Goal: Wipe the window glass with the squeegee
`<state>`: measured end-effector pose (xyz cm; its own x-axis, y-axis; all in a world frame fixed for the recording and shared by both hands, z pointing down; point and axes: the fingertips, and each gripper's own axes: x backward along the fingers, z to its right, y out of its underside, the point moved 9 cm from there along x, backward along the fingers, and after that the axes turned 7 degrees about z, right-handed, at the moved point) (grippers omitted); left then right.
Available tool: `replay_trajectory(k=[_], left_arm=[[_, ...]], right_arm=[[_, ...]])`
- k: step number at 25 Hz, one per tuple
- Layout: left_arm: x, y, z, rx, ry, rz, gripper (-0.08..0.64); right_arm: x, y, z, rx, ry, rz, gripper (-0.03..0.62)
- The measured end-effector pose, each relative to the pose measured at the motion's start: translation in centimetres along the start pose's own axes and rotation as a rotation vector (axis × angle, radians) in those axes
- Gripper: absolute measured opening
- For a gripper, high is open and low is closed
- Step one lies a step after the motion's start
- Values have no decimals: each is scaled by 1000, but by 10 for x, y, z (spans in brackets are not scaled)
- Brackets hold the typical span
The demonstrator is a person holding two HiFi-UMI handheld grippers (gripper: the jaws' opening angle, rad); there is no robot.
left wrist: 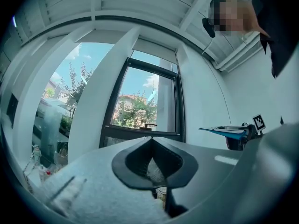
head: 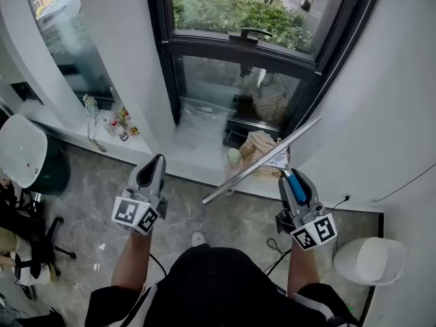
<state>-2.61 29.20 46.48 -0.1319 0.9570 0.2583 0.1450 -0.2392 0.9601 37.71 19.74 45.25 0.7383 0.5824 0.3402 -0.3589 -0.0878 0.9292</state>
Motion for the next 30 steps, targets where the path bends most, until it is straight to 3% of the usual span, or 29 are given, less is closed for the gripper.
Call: replay_trajectory(k=[7, 14, 30], left_arm=[[-7, -4, -55, 10, 11, -4, 2], [-35, 9, -83, 26, 9, -6, 2], [-196, 21, -115, -38, 25, 47, 2]], right_arm=[[-46, 15, -18, 2, 54, 14, 132], [-82, 28, -3, -4, 59, 2, 132], [-201, 28, 115, 43, -1, 102, 132]])
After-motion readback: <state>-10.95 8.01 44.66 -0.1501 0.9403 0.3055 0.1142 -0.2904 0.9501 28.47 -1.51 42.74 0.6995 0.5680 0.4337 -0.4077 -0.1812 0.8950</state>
